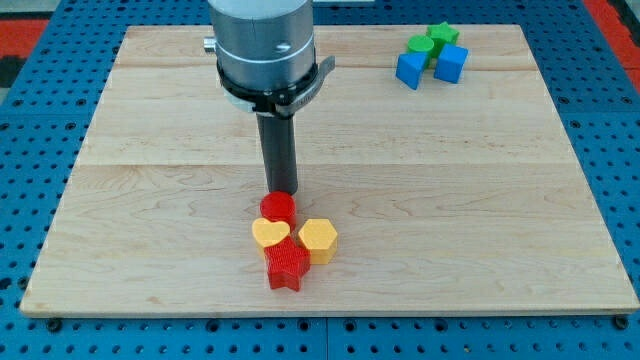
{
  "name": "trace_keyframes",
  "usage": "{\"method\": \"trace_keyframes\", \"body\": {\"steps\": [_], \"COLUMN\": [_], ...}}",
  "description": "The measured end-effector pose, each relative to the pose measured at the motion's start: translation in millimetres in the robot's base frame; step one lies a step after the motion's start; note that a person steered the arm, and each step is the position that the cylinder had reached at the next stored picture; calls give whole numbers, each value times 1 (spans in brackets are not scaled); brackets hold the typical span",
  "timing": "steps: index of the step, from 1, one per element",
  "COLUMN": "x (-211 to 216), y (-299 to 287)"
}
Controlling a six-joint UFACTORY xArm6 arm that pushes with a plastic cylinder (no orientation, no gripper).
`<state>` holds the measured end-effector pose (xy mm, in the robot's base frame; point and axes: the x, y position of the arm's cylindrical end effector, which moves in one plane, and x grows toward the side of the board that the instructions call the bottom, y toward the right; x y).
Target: Push the blue cube into the red circle
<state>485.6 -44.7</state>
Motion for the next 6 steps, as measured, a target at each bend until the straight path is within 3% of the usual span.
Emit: {"method": "trace_keyframes", "body": {"steps": [4, 6], "x": [-26, -55], "y": [49, 227]}}
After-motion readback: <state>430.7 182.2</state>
